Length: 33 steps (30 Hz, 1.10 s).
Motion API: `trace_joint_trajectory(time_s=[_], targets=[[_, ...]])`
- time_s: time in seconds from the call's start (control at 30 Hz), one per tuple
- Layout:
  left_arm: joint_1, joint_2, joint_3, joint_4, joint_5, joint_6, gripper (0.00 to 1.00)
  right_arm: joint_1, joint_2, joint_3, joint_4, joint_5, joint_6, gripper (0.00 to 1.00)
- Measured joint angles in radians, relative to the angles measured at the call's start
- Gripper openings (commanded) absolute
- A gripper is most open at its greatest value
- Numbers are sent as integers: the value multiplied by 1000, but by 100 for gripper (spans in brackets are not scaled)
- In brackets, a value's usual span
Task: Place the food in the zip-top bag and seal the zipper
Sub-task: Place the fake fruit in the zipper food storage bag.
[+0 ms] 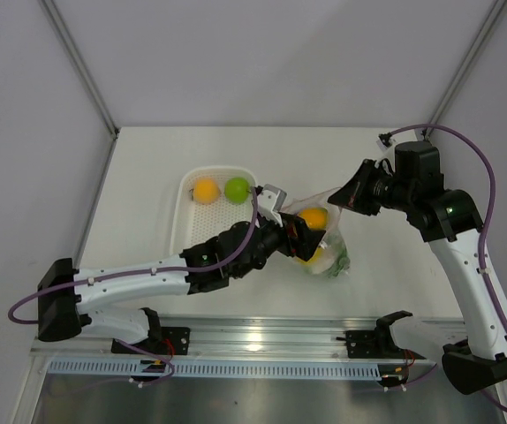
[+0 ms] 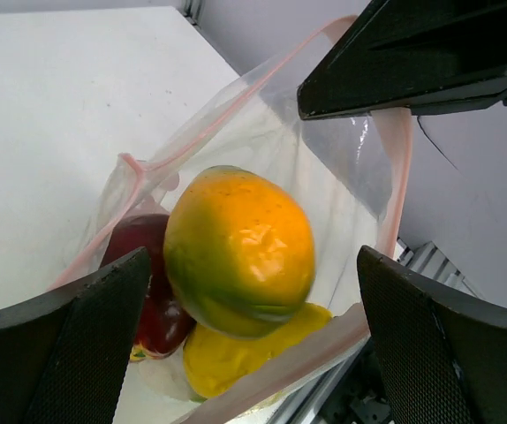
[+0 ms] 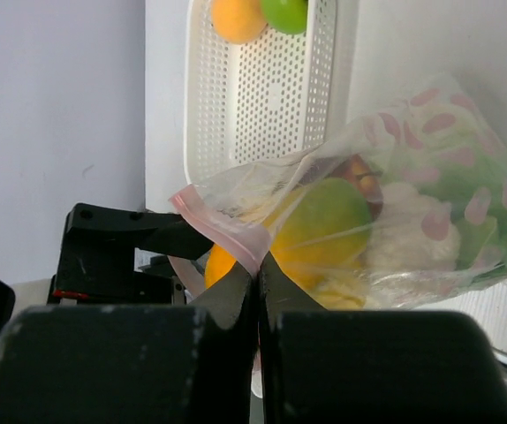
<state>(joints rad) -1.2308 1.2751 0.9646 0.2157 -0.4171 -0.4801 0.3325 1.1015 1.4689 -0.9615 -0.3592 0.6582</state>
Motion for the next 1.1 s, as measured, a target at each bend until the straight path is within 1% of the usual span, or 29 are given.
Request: trace_joint_trajectory(time_s=[0.23, 0.33, 0.5, 0.57, 0.6, 0.63, 0.67, 0.73, 0.87, 0.9, 1.0, 1.1], targets=[[-1, -17, 12, -3, 53, 108, 99, -4, -11, -38, 9, -22, -27, 0], [-2, -16, 44, -13, 88, 151, 99, -4, -17, -63, 10, -22, -36, 0], [-2, 8, 143, -36, 158, 202, 99, -4, -33, -69, 8, -12, -58, 0], [-2, 2, 148, -34, 164, 211, 99, -4, -41, -72, 7, -7, -66, 0], [-2, -3, 146, -34, 163, 213, 96, -4, -44, -76, 6, -5, -69, 0], [-2, -20, 137, -30, 159, 220, 96, -5, -48, -81, 1, 1, -76, 0], [-2, -33, 136, -37, 143, 216, 95, -5, -48, -81, 0, 5, -79, 0], [-4, -75, 136, -90, 67, 204, 92, -5, -48, -81, -2, 13, -88, 0], [4, -163, 170, -249, -55, 134, 88, -5, -49, -81, -6, 19, -102, 0], [12, -179, 175, -282, -68, 104, 82, -5, -49, -81, -6, 19, -105, 0], [46, -212, 149, -369, -69, 26, 74, -5, -49, -81, -6, 21, -113, 0], [87, -236, 44, -389, -1, -42, 70, -5, -49, -81, -8, 23, -121, 0]])
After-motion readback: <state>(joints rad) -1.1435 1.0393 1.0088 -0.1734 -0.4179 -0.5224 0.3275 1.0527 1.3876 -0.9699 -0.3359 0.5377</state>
